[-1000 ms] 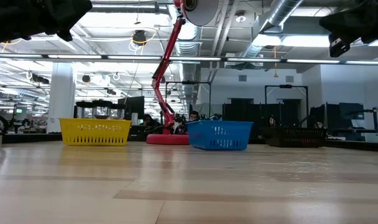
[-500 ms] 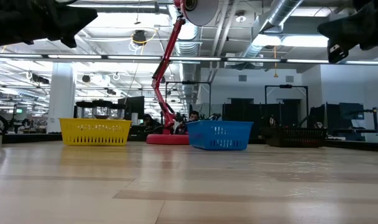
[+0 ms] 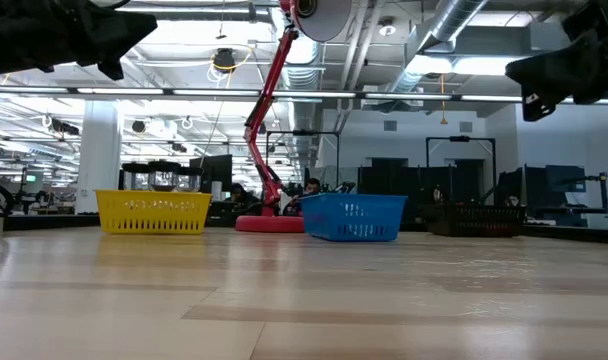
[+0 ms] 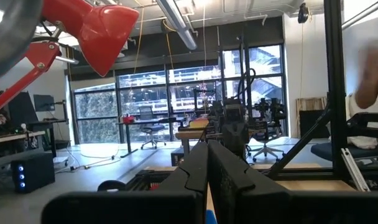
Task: Pick & Place Office items
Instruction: Return to Home Position
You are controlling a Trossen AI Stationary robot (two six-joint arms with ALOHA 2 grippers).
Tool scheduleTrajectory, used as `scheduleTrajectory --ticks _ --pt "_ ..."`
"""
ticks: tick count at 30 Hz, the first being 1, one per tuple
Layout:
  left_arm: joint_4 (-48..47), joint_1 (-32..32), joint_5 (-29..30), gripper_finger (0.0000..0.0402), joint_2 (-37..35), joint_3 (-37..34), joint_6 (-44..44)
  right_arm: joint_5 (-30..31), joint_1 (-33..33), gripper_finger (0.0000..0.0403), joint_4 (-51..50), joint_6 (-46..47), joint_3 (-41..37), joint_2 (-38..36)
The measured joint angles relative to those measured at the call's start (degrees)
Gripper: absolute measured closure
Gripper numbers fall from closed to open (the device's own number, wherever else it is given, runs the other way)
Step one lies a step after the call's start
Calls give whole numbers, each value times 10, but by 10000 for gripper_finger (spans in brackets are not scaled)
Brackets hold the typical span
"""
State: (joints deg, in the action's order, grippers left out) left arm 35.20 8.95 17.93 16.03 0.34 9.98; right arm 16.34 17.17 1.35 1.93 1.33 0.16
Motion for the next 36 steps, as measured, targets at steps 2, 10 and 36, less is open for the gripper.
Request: scheduleTrajectory --ticks 2,10,36 --pt "0 0 0 401 0 0 -4 0 0 403 16 -4 -8 0" --pt "-2 0 0 401 11 0 -17 0 0 403 16 -5 -8 1" --pt "14 0 0 401 93 0 -59 0 0 403 15 26 -8 2"
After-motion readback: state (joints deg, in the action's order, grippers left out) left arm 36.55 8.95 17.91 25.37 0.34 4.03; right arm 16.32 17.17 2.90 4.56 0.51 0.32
